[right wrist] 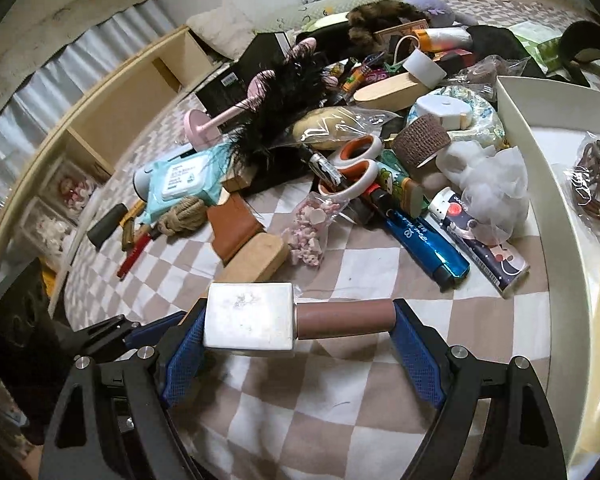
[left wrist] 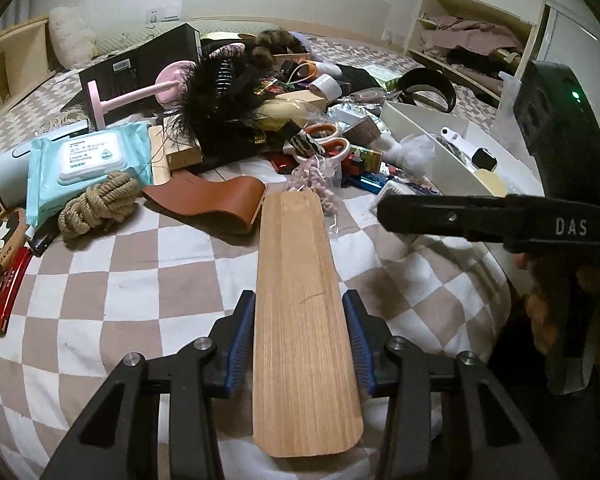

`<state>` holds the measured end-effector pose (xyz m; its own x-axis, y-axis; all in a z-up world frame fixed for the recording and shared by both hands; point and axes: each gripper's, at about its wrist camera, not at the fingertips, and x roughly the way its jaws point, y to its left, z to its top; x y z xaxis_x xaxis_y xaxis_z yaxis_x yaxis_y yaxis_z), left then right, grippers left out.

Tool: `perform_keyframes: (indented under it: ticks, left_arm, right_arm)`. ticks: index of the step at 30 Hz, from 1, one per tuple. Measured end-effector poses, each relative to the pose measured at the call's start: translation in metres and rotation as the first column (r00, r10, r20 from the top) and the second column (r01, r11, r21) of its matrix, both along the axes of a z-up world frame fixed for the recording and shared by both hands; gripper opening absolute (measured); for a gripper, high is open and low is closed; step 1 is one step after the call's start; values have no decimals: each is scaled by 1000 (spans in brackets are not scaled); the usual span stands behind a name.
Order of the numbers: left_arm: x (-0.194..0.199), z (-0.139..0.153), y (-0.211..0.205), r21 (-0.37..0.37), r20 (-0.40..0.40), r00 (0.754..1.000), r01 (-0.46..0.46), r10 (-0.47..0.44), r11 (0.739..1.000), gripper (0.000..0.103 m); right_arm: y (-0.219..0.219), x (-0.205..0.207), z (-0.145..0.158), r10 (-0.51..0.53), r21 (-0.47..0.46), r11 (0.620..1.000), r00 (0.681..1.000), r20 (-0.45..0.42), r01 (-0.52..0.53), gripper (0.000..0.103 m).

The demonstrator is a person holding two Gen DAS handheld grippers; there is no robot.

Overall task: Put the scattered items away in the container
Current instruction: 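Close the left gripper on the wooden paddle while the right gripper grips the white block, then lift and carry the paddle and white block with both grippers toward the tray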

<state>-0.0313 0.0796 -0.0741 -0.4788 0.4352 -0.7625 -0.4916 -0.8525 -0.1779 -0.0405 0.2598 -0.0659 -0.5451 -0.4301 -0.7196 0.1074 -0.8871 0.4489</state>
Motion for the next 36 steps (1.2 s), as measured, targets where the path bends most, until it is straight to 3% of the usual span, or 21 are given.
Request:
perform_keyframes:
  ticks: [7,12,22,36]
  left_arm:
    - [1,4,-3,32,16,1000,-22,21,999,43]
    - [1,16,-8,86,1,999,-41,41,995,42]
    - [3,33,-9,122,-39,998,-46,51,992,42]
    - [5,88,1,190,-169,985,-12,44,982,42]
  right_arm:
    - [6,7,6,-24,-61,998,999,-26,22,87]
    - [11,7,10,-38,-97,995,999,-36,34,87]
    - [20,8,18,-54,-146,988,997,-52,45,87]
    - [48,23,75,-105,-180,981,973,-204,68,87]
